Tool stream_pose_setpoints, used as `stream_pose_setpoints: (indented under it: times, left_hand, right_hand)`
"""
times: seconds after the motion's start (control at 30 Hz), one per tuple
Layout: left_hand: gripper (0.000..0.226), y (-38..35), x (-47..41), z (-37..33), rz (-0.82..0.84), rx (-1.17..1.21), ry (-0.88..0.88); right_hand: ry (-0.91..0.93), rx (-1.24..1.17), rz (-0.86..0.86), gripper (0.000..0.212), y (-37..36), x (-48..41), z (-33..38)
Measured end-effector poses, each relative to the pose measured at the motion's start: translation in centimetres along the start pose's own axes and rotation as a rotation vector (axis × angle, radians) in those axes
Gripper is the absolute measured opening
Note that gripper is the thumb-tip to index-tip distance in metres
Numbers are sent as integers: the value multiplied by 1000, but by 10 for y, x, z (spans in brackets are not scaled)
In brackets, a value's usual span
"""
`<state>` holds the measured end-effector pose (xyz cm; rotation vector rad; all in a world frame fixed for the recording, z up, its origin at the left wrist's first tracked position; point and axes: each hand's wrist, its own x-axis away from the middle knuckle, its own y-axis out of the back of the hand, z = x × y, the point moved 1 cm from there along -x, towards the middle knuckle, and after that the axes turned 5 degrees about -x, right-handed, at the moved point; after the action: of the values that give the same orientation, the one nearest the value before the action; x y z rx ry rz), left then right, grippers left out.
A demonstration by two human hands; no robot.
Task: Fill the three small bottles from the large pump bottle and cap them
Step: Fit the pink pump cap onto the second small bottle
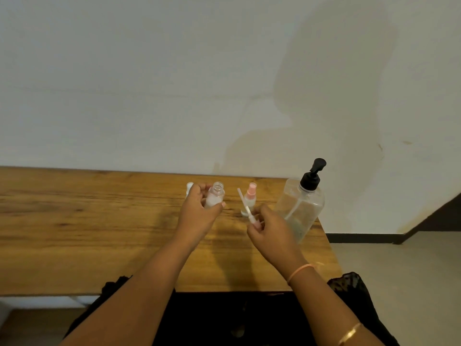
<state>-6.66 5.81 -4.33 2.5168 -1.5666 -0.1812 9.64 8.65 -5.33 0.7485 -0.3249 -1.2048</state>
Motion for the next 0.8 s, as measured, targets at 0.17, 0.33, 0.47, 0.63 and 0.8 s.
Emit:
stream_pose_setpoints:
  times: [0.17, 0.33, 0.47, 0.63, 0.8]
  left_hand:
    - [44, 2, -6, 6, 15, -75, -23]
    - [43, 5, -11, 11, 0, -102, -45]
    - [42, 5, -10, 11, 0, -156, -87]
    - [29, 6, -5, 8, 46, -348, -169]
    - [27, 2, 0, 6, 123, -425, -211]
  right_hand:
    - [262, 2, -122, 19, 11, 2, 16]
    - [339, 87, -154, 24, 14, 1, 18]
    - [347, 168, -163, 25, 14, -1, 18]
    - [380, 339, -170, 26, 22, -2, 23]
    - [410, 403, -206, 25, 26, -2, 24]
